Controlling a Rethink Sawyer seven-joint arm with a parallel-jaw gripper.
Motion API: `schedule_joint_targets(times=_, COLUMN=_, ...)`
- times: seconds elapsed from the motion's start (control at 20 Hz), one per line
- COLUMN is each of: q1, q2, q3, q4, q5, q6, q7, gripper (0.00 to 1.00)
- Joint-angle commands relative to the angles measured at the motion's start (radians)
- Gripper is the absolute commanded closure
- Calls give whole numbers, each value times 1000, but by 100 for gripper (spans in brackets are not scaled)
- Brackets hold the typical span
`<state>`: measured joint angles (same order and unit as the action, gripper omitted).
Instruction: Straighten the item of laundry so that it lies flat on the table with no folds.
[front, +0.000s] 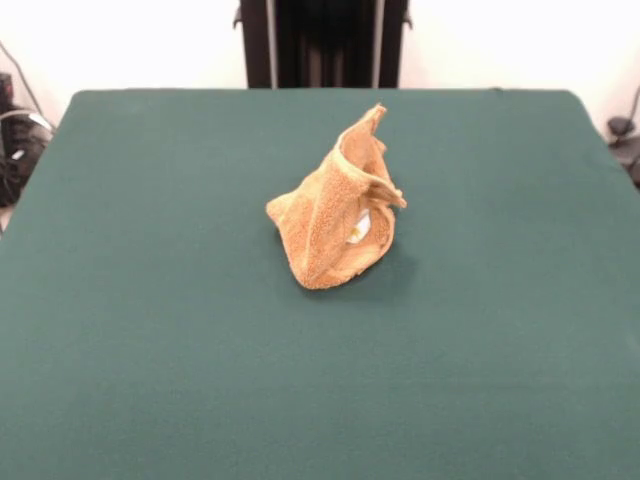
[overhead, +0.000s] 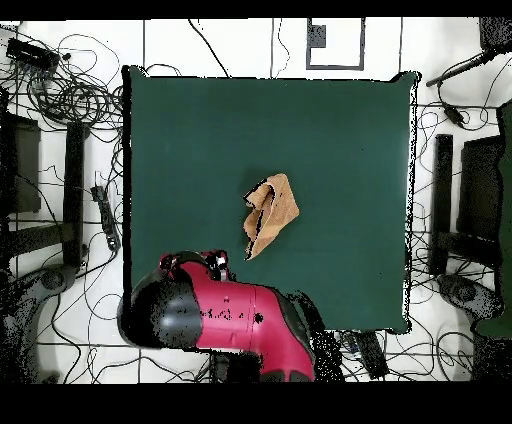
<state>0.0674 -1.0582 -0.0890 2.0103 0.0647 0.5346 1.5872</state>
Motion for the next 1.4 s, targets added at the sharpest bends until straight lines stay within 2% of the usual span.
schedule_joint_targets(times=0.05, q1=58, q2=201, q3=15, q4=-40, q5=87, q6=-107, q7=364, gripper=0)
schedule_joint_targets(times=0.3, q1=69, q2=289, q3=10, q4=-112, q5=114, q6=-124, q7=356, gripper=0)
schedule_joint_targets(times=0.4, q1=71, q2=286, q3=-6, q4=-161, q5=113, q6=-78, q7=348, gripper=0)
schedule_joint_targets(times=0.65, q1=72, q2=352, q3=-38, q4=-321, q5=116, q6=-3, q7=363, gripper=0)
schedule_joint_targets(times=1.05, q1=45, q2=471, q3=-59, q4=-494, q5=153, q6=66, q7=368, gripper=0)
schedule_joint_targets(times=1.2, q1=36, q2=503, q3=-66, q4=-528, q5=160, q6=66, q7=358, gripper=0)
schedule_joint_targets(times=1.4, q1=28, q2=501, q3=-61, q4=-525, q5=165, q6=72, q7=335, gripper=0)
